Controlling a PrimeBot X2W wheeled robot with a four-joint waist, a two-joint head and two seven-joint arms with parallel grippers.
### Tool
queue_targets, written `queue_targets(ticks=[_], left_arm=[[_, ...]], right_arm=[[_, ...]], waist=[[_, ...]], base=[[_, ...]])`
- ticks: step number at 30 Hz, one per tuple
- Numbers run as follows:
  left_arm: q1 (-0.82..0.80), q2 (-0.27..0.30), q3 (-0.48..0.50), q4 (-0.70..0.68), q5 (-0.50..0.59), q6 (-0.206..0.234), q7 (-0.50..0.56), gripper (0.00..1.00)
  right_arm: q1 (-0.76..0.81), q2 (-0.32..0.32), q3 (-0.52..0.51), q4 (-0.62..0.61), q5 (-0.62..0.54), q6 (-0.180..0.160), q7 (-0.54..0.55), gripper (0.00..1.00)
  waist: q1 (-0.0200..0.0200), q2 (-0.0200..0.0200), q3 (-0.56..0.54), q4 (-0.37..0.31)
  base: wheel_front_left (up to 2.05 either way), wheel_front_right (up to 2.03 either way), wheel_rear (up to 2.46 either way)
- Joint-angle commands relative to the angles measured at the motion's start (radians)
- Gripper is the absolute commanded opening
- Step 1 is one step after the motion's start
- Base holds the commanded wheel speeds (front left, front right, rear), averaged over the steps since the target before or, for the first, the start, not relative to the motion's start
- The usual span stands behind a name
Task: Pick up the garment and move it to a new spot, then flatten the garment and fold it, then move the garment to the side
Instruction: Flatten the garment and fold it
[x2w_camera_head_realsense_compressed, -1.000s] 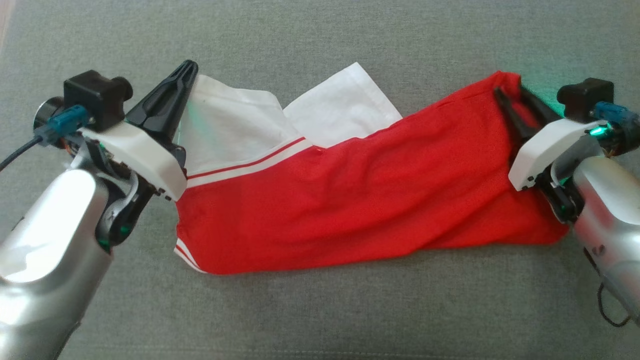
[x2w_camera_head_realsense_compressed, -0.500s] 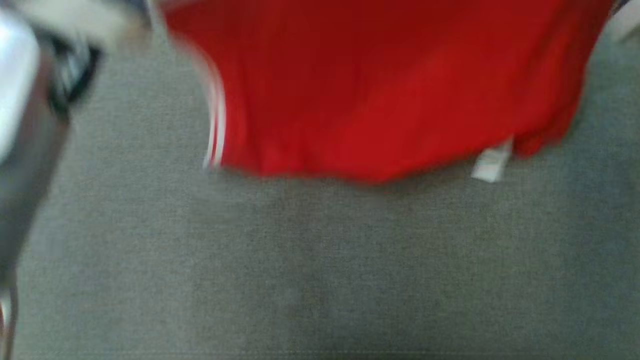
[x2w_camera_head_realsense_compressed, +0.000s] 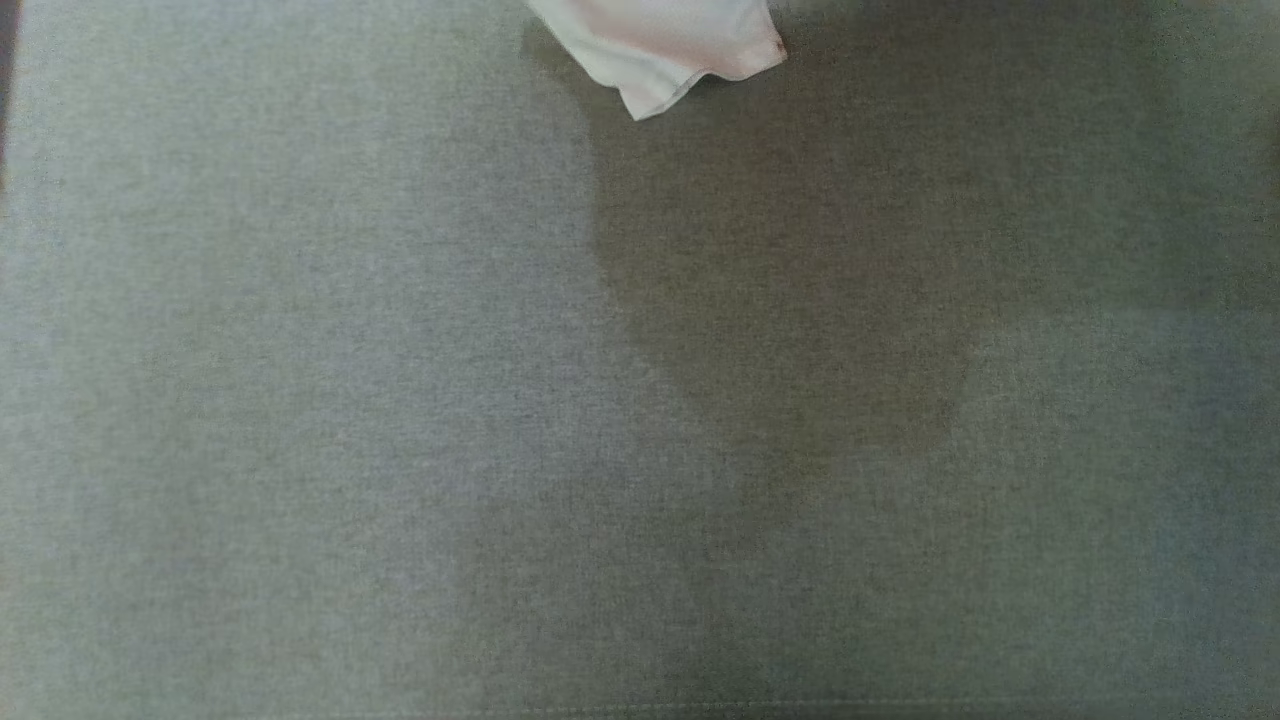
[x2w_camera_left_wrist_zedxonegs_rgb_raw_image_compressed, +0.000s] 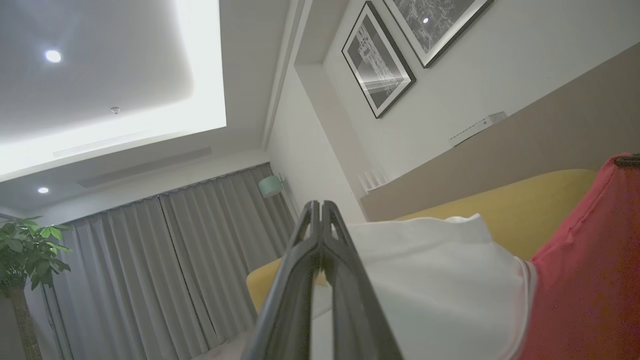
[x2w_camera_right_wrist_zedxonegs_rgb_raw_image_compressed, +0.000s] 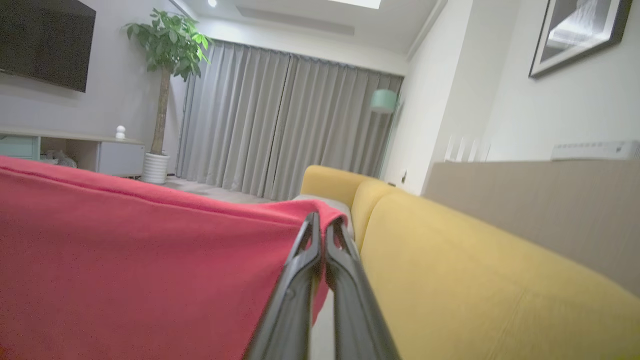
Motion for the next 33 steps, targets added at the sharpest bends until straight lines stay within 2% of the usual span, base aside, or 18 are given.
queue_targets(ticks=[1, 6, 7, 8, 13, 20, 23, 26, 29, 33], left_arm=[[0.032, 0.06, 0.033, -0.047, -0.003, -0.003, -0.003, 0.0], [0.366, 0.128, 0.037, -0.231, -0.039, -0.004, -0.003, 0.0], [0.445, 0.145, 0.041, -0.268, -0.047, 0.005, -0.003, 0.0], [0.606, 0.178, 0.043, -0.339, -0.062, 0.026, -0.004, 0.0], [0.995, 0.257, 0.016, -0.488, -0.112, 0.088, 0.007, 0.0], [1.399, 0.33, -0.057, -0.689, -0.182, 0.178, 0.083, 0.0], [1.473, 0.354, -0.072, -0.759, -0.21, 0.193, 0.118, 0.0], [1.459, 0.361, -0.057, -0.798, -0.211, 0.204, 0.126, 0.0], [1.407, 0.351, -0.049, -0.795, -0.206, 0.193, 0.129, 0.0], [1.249, 0.305, -0.045, -0.726, -0.186, 0.148, 0.134, 0.0]], right_arm=[[0.072, -0.023, -0.014, -0.031, 0.012, 0.007, -0.005, 0.0], [0.378, -0.052, -0.097, -0.125, 0.047, 0.007, -0.005, 0.0], [0.452, -0.047, -0.118, -0.147, 0.054, 0.007, -0.005, 0.0], [0.602, -0.035, -0.161, -0.191, 0.059, 0.007, -0.005, 0.0], [0.959, 0.014, -0.273, -0.303, 0.051, 0.007, -0.005, 0.0], [1.325, 0.074, -0.375, -0.456, 0.012, 0.007, 0.018, 0.0], [1.412, 0.085, -0.416, -0.518, 0.002, 0.007, 0.042, 0.0], [1.432, 0.102, -0.446, -0.556, -0.004, 0.007, 0.066, 0.0], [1.416, 0.122, -0.455, -0.566, -0.01, 0.007, 0.093, 0.0], [1.331, 0.149, -0.449, -0.548, -0.025, 0.007, 0.145, 0.0]], waist=[[0.0, 0.0, -0.009, 0.006], [0.0, 0.0, -0.059, 0.023], [0.0, 0.0, -0.072, 0.022], [0.0, 0.0, -0.101, 0.02], [0.0, 0.0, -0.166, 0.009], [0.0, 0.0, -0.213, -0.009], [0.0, 0.0, -0.21, -0.011], [0.0, 0.0, -0.188, -0.009], [0.0, 0.0, -0.168, -0.007], [0.0, 0.0, -0.121, -0.012]], base=[[0.0, 0.0, 0.0], [0.0, 0.0, 0.0], [0.0, 0.0, 0.0], [0.0, 0.0, 0.0], [0.0, 0.0, 0.0], [0.0, 0.0, 0.0], [0.0, 0.0, 0.0], [0.0, 0.0, 0.0], [0.0, 0.0, 0.0], [0.0, 0.0, 0.0]])
